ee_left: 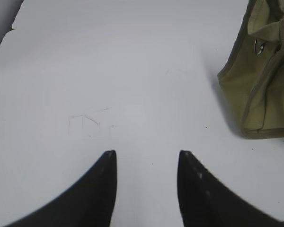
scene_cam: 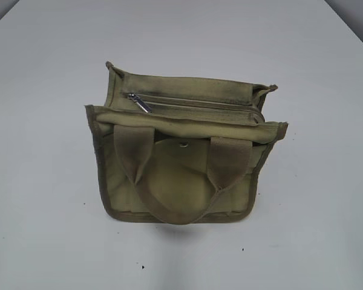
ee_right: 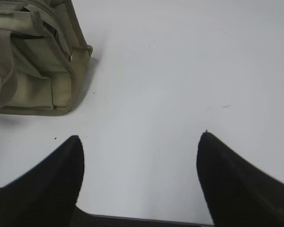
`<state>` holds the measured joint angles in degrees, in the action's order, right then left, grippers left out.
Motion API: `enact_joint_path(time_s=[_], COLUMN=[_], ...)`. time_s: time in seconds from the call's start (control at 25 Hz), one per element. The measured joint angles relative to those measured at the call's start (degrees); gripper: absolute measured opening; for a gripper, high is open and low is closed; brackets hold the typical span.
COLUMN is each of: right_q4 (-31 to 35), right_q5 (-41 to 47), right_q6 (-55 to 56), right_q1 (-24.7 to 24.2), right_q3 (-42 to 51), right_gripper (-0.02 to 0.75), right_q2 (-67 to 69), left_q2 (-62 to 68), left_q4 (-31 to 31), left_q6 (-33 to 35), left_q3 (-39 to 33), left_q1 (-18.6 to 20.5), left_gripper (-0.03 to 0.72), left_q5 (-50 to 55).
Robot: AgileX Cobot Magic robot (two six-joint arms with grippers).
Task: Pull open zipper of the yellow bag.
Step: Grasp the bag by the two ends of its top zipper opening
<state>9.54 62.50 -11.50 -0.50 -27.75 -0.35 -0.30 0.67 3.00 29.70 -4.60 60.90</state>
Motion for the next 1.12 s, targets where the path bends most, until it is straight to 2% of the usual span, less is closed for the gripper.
enact_joint_path(time_s=[1.12], right_q4=[0.0], right_q5=[0.0], right_q6=[0.0], right_q1=[0.0], right_q3=[0.0], right_gripper=[0.575], right_q2=[0.0], left_q2=[0.0], left_q4=[0.0], left_q6=[0.0], left_q3=[0.0], left_q1=[0.0], left_gripper=[0.328], left_q5=[0.0])
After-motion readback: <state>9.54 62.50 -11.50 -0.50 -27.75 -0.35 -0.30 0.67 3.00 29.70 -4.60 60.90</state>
